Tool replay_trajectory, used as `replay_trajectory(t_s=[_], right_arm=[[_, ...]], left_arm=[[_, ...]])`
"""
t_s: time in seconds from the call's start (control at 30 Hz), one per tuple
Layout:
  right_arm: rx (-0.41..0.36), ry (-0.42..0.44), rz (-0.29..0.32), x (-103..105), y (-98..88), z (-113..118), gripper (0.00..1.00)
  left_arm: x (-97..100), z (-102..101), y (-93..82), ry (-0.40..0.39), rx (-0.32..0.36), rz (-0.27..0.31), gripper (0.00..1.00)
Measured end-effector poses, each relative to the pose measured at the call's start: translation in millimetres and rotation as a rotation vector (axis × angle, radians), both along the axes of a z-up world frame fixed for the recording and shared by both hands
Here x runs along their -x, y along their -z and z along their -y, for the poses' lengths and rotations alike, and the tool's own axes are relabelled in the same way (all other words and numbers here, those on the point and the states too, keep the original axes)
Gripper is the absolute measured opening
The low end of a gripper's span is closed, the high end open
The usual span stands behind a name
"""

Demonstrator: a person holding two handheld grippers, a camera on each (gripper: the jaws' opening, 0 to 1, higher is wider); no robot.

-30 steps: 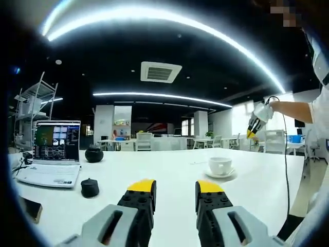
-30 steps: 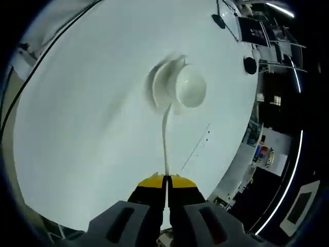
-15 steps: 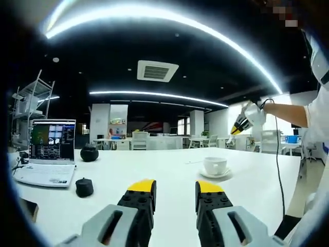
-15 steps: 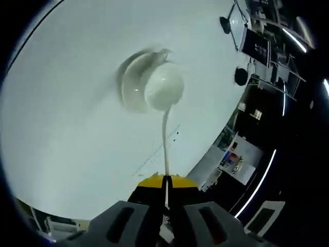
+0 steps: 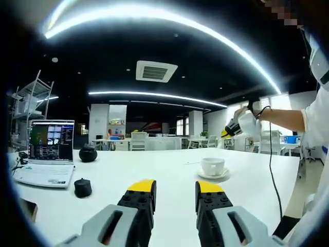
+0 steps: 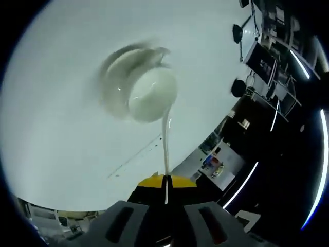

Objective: Tidy tabletop coffee trays, cups and spoons，present forward

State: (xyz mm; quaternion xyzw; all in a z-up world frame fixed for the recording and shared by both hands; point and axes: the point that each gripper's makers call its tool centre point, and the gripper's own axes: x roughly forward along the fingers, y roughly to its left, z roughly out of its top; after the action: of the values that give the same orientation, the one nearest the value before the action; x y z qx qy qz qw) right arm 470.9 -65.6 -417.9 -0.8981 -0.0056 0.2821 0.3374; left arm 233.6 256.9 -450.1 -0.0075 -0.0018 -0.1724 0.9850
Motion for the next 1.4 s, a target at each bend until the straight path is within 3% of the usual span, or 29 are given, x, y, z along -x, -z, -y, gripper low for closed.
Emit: replay_trajectory(t_s=[0.5, 0.73, 1.07, 1.2, 1.4], right_arm=[[0.09, -0.045, 0.037, -8.8, 30.9, -17.4, 0.03], [0.149, -0.076, 0.096, -13.8, 40.2, -19.6, 0.03], [0.128, -0.111, 0.123, -8.7, 54.3, -26.3, 0.03], [0.174, -0.133, 0.13, -7.3, 63.2, -26.3, 0.03], [0.176, -0.148, 0.133, -6.3, 67.9, -30.0, 0.03]], left_arm=[[6.3, -0.8, -3.7, -0.01, 0.005, 0.01, 0.32], [7.3, 0.3, -3.0, -0.009, 0.009, 0.01, 0.32], [6.5, -0.1, -0.4, -0.009, 0.019, 0.005, 0.32], [5.6, 2.6, 0.9, -0.003, 0.022, 0.002, 0.32], [5.6, 5.3, 1.5, 0.0, 0.049, 0.002, 0.32]])
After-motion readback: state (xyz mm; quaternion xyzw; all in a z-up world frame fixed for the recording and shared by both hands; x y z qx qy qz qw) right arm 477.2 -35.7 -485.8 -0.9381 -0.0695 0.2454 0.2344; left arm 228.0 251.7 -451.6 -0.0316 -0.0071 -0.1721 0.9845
